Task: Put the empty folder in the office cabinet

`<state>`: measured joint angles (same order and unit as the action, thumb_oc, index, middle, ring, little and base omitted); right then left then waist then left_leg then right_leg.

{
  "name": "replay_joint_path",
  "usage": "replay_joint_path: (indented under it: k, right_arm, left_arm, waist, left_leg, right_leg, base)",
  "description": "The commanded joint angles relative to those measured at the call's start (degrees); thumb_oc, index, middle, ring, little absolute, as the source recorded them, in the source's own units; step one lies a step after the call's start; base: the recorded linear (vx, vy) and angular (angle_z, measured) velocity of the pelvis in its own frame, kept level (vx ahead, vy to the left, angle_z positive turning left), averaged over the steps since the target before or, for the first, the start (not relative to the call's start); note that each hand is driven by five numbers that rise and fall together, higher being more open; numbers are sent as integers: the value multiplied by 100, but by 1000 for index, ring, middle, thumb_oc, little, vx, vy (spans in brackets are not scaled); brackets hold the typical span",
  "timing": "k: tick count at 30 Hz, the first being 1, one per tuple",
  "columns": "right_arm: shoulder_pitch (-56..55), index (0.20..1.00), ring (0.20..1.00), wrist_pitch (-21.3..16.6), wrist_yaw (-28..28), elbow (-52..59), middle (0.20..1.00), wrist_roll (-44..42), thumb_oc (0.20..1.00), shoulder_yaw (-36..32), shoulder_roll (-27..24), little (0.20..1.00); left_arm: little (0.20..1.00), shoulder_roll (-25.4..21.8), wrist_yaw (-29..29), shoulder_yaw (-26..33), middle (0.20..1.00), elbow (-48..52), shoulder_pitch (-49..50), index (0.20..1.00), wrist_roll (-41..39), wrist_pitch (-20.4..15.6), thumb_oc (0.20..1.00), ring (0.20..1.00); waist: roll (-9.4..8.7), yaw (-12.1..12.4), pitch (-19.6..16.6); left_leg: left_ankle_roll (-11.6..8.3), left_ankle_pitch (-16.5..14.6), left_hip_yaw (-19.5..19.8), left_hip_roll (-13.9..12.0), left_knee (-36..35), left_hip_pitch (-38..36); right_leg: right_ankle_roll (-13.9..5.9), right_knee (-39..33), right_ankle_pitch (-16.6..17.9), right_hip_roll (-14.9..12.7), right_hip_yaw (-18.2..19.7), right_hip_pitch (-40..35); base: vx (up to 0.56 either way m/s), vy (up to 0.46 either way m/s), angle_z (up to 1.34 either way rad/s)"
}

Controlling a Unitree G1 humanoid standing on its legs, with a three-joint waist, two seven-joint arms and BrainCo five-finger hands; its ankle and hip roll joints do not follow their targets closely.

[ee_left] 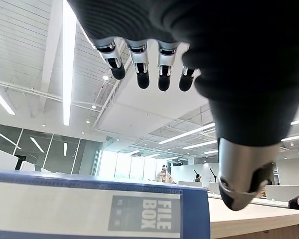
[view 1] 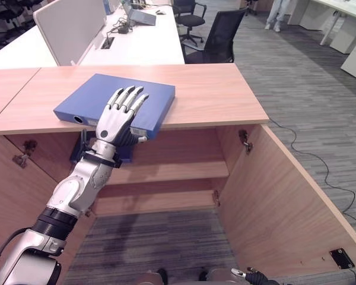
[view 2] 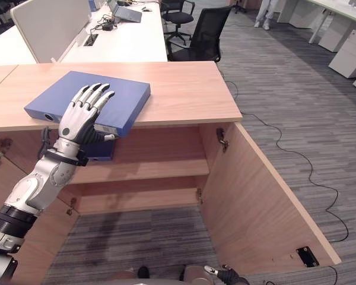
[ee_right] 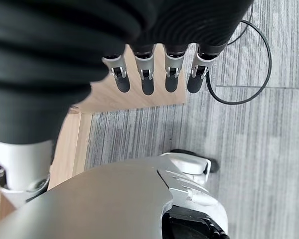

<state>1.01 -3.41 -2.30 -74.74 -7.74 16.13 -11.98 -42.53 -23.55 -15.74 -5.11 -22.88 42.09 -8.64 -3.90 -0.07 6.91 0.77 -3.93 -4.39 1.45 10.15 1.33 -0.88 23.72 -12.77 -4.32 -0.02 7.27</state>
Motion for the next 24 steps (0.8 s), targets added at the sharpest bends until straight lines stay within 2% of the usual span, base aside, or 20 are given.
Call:
replay_joint_path:
  k: [1,24]
  right_arm:
    - [13,1000,1000,22,0,-132,1000,145,1000,229,-28,1000]
    - [148,1000,1000,5,-63,-112,1000,108,1000,270,-71,1000]
  left_arm:
    - [1000,62,-214,39,1000,-82,-599,1000,173,107,1000,1000]
    - [1000,106,-171,-357,1000,-713,-859,1000,196,286,1000,1000]
  waist:
    - [-58,-59,-53]
    - [-77,-135,-45]
  left_leg:
    - [377,-678,56,78,618,440]
    - [428,-703,-72,38,693,624]
  right_leg:
    - [-241,-135,108,-187,-196,-300]
    - [-248,-138,179,-148,9,-53]
  base:
    - [0,0,0]
    - [2,4,-3]
